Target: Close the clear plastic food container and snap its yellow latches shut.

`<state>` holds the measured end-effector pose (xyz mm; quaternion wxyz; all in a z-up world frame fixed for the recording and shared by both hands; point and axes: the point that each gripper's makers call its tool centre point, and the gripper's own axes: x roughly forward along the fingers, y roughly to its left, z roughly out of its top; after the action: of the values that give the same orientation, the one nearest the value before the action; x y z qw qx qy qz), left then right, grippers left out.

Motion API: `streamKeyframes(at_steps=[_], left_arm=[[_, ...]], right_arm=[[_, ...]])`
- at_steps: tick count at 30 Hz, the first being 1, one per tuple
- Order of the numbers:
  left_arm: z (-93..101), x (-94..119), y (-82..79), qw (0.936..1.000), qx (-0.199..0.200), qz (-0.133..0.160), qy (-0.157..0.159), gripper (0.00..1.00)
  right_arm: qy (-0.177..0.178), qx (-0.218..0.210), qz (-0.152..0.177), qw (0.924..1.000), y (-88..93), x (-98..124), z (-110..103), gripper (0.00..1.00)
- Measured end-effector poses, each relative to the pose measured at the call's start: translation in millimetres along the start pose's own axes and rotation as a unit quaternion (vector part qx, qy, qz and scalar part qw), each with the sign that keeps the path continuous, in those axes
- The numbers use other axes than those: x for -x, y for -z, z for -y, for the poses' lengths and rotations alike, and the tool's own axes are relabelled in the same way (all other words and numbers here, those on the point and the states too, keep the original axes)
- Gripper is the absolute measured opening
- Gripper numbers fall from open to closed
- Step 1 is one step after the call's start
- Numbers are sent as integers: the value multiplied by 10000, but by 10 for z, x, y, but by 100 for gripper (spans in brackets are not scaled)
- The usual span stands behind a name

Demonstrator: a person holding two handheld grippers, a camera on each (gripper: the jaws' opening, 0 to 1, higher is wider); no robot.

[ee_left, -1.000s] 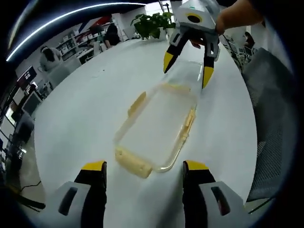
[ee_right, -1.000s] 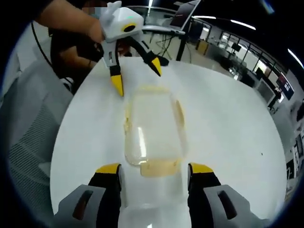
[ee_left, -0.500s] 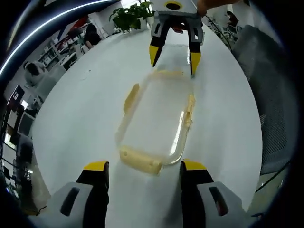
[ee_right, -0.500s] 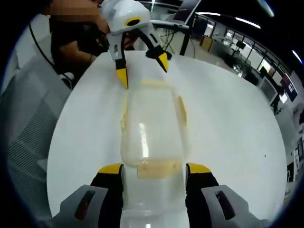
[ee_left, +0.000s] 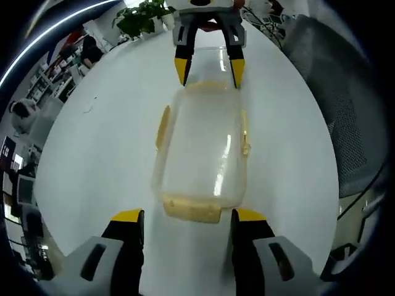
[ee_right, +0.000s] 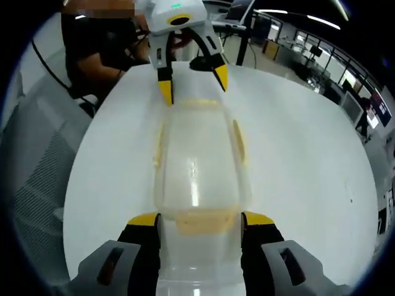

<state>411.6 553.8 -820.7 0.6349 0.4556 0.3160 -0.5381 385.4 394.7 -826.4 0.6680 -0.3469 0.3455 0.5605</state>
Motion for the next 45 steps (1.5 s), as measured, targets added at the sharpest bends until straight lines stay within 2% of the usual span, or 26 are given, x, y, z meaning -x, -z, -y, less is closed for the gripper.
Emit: streamKeyframes(at_steps=[4,9,10,17,22,24,39,44,45], left_arm=[[24,-23,2,9990,-334,-117,286,50],[37,-84,11,9981,-302,-177,504,48],[78,-93,-2,9973,-324,-130,641,45],[76,-114,-9,9964,-106,-79,832,39],[92,-124,-5,9959,-108,-60,897,39],[102,-123,-7,9958,-142,-36,909,39],[104,-127,-20,9936,-166,-88,1114,39],[127,-149,-23,9927,-154,-284,1165,39],[138,-145,-14,9926,-31,-333,1172,39]], right_arm=[[-106,18,-28,9999,8,-3,-13,50],[-152,35,-97,9998,16,-14,2,49],[-159,35,-113,9998,17,-20,6,49],[-228,90,-250,9994,62,-84,-4,45],[-243,28,-248,9994,75,-85,-11,45],[-323,-25,-287,9991,95,-78,-41,40],[-346,-83,-387,9986,98,-92,-33,39],[-383,-72,-318,9987,101,-80,-42,39],[-402,-41,-307,9987,100,-80,-41,38]])
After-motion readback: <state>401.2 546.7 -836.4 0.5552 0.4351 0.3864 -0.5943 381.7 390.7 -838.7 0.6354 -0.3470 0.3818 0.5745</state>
